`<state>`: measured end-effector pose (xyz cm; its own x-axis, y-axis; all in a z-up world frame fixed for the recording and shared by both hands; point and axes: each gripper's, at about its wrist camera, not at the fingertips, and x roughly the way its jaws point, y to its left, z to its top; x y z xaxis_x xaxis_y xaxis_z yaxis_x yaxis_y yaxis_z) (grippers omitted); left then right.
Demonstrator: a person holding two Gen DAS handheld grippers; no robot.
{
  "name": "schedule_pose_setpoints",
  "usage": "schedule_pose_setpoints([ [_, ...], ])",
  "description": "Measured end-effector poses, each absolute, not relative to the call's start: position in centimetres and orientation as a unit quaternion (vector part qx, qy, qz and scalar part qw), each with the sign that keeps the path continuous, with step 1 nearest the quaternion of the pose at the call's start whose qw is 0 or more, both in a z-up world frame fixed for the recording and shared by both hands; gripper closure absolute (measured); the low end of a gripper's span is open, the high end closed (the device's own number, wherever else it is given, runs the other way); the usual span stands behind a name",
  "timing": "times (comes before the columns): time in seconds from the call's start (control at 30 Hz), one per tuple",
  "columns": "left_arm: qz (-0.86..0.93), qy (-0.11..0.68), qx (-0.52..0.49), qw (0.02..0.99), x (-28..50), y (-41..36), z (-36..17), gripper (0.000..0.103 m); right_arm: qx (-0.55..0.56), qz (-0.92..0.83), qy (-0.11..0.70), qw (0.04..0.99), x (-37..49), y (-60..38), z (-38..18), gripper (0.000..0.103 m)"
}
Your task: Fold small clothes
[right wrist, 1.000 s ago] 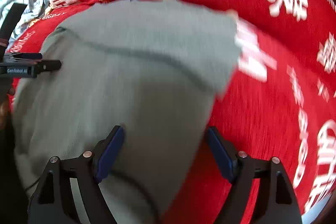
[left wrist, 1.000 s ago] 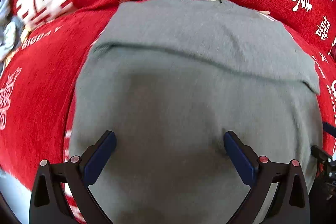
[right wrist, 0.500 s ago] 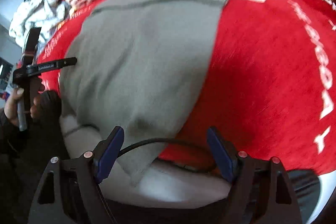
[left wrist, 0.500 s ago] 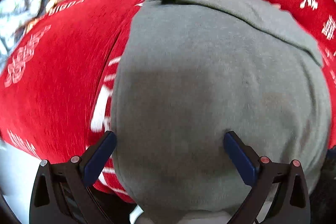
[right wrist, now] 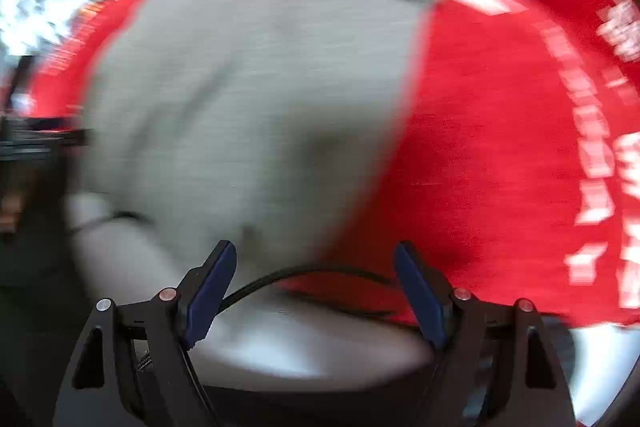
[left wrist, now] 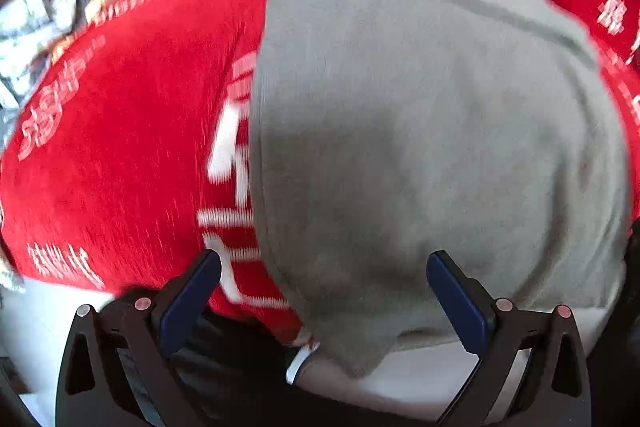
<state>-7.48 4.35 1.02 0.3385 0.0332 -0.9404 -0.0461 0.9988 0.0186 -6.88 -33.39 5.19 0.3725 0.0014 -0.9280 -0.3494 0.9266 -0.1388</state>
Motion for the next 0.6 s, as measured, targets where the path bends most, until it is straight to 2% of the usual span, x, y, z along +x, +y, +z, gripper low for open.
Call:
schedule_pose_setpoints([
  [0.1, 0.022, 0.554, -0.005, 0.832, -6.7, 2.9, 1.9, 0.000, -0.160, 0.096, 0.505, 0.843, -6.1, -31.8, 7.5, 0.019],
  [0.23, 0.023, 0.578, 0.052, 0.814, -6.1, 0.2, -0.7, 0.000, -0.181, 0.181, 0.476, 0.841, -5.8, -26.2, 7.0, 0.019],
  [0.33, 0.026, 0.577, 0.032, 0.816, -6.6, 0.9, -0.6, 0.000, -0.223, 0.161, 0.501, 0.821, -5.3, -23.8, 3.5, 0.020],
  [0.43, 0.022, 0.591, -0.021, 0.806, -6.6, 2.6, -0.9, 0.000, -0.223, 0.143, 0.502, 0.823, -5.4, -27.1, 3.0, 0.016],
  [0.47, 0.019, 0.595, -0.035, 0.803, -6.6, 3.0, -1.1, 0.000, -0.228, 0.123, 0.512, 0.819, -5.2, -28.3, 3.1, 0.011],
  [0.6, 0.021, 0.593, -0.031, 0.804, -6.7, 2.8, -1.0, 0.000, -0.167, 0.091, 0.573, 0.798, -4.2, -33.7, 2.7, 0.009],
])
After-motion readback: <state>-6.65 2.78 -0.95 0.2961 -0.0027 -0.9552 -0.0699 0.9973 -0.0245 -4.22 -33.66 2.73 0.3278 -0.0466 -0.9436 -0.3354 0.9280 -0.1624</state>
